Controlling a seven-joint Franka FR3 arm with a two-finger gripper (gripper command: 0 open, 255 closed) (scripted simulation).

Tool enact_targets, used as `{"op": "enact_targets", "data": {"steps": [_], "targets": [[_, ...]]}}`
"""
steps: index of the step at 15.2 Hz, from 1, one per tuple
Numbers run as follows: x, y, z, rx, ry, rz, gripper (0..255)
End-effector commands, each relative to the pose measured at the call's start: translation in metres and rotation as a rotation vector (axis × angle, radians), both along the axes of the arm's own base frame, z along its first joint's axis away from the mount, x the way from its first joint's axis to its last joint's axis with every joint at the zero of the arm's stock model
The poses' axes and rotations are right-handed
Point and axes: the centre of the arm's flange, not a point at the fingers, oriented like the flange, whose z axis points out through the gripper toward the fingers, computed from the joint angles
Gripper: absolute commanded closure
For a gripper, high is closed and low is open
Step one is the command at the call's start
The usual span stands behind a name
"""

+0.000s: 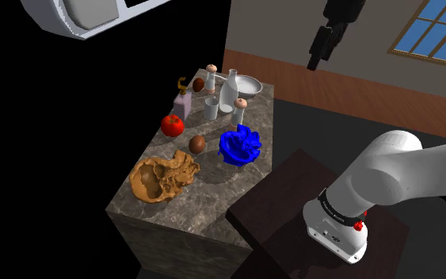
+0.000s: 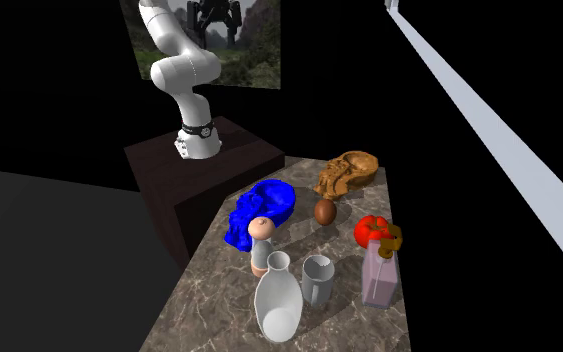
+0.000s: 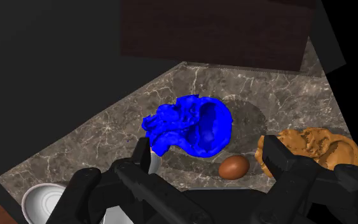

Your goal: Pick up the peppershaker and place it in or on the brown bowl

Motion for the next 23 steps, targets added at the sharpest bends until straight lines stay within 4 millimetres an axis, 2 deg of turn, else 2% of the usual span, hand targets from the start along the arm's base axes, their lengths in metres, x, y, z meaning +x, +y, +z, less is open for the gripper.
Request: {"op": "enact_targets", "data": {"steps": [1,12,23], "targets": [[0.000,0.000,0.000,0.000,0.000,0.000,0],[0.088,-0.066,-0.100,0.071,-0.006,0.059,0],[0.181,-0.119,-0.204,0.143,-0.011,0.117,0]]}}
